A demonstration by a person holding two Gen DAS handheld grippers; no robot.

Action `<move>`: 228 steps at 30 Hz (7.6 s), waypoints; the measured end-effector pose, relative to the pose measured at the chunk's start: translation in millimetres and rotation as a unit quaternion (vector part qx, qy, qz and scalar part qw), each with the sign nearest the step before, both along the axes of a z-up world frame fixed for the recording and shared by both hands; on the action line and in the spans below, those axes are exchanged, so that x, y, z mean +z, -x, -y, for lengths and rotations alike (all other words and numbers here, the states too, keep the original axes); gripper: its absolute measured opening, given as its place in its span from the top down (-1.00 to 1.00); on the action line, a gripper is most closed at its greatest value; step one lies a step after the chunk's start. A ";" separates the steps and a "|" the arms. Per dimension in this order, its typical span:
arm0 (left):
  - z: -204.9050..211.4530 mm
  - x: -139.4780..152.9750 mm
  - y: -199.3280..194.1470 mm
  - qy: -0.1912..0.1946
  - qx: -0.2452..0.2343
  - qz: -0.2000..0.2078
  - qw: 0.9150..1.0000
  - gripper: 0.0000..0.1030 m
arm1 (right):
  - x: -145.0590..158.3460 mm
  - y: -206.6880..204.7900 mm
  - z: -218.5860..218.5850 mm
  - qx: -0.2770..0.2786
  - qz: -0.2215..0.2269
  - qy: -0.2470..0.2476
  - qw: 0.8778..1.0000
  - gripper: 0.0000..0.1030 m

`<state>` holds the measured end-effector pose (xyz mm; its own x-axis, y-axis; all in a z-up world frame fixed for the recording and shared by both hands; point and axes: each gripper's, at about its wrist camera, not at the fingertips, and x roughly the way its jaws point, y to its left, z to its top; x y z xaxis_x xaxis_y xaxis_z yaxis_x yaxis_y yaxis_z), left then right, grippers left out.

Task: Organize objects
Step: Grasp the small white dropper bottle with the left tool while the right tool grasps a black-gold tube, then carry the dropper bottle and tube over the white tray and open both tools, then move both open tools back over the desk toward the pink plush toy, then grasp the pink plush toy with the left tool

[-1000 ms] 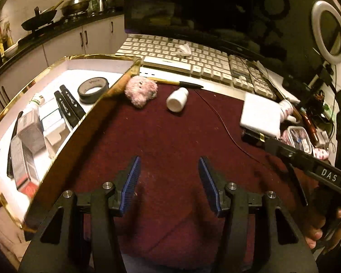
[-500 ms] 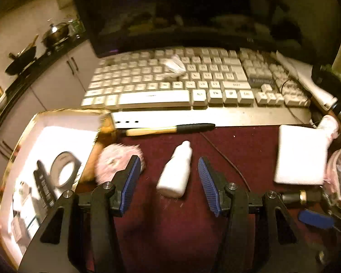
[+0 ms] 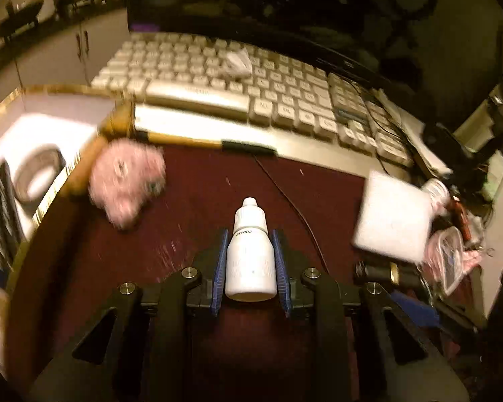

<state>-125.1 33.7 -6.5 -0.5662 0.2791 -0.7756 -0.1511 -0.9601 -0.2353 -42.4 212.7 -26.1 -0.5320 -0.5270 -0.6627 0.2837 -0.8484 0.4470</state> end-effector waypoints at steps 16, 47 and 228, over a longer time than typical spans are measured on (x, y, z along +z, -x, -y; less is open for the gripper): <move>1.4 1.9 -5.5 -0.014 0.004 -0.020 1.000 0.51 | 30.1 -1.1 -6.2 -0.004 -0.047 -0.108 0.993 0.09; 14.1 4.4 -7.6 -0.038 0.023 -0.026 0.999 0.50 | 2.4 17.3 14.1 -0.008 -0.005 -0.125 0.992 0.67; 54.1 2.9 -55.3 -0.082 0.078 0.010 0.994 0.84 | 10.3 4.6 16.3 0.003 -0.016 -0.009 1.000 -0.17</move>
<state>-69.8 -20.4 -3.6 -0.5967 0.3140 -0.7385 0.0024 -0.9196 -0.3929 -47.0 196.4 -15.8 -0.5503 -0.5186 -0.6543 0.3026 -0.8543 0.4226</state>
